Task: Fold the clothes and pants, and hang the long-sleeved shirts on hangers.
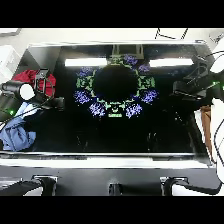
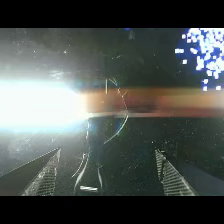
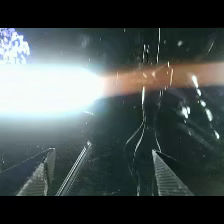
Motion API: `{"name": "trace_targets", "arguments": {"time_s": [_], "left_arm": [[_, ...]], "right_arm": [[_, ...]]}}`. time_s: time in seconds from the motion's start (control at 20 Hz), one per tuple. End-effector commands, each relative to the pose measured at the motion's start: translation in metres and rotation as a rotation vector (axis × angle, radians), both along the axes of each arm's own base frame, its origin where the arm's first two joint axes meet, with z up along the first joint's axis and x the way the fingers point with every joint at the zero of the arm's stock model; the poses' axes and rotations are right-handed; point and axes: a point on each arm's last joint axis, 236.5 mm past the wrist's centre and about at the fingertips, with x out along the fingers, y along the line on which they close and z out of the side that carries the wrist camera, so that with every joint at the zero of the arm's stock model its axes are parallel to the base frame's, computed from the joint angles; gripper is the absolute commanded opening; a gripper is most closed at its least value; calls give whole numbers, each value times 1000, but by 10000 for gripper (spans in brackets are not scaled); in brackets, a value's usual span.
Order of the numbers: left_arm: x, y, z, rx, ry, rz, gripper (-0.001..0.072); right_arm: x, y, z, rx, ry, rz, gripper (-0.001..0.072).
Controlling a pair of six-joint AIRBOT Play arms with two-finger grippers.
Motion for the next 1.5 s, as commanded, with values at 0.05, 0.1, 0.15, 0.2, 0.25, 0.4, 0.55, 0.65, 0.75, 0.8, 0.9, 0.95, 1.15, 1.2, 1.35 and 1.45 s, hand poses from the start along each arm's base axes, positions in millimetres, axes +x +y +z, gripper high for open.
{"name": "trace_targets", "arguments": {"time_s": [0.05,0.1,0.15,0.2,0.25,0.4,0.55,0.65,0.75,0.8,0.9,0.95,1.15,1.2,1.35,1.45], "left_arm": [[1,-3,1,-15,-2,3,704],[2,15,6,41,-4,19,705],[2,47,17,131,5,62,707],[-3,94,36,237,20,152,708],[-15,142,54,308,48,263,708],[-79,238,62,263,193,615,708],[-125,273,18,89,289,803,709],[-137,277,-16,6,303,848,710],[-144,281,-43,-2,307,861,710],[-144,282,-55,-2,301,863,710],[-139,280,-76,-11,280,848,709],[-136,275,-86,-32,276,823,709],[-136,270,-102,-53,292,822,505],[-134,269,-97,-60,284,815,89],[-74,263,-26,-136,-6,776,23],[-19,241,81,-210,-363,709,23]], "right_arm": [[11,-2,2,-7,-44,-7,698],[10,-2,2,-7,-42,-7,698],[11,-1,1,-5,-42,-7,698],[10,-1,2,-5,-42,-7,698],[11,-1,1,-5,-42,-7,697],[9,0,1,-2,-36,-1,670],[3,2,-3,7,-6,4,670],[-2,6,-6,23,23,10,670],[-5,9,-8,36,36,12,670],[-6,10,-9,40,41,13,670],[-7,11,-9,47,46,15,670],[-8,12,-9,51,52,17,670],[-17,17,-9,70,88,23,670],[-18,17,-9,71,93,24,670],[-19,17,-10,71,98,26,670],[-20,18,-10,72,98,26,669]]}}
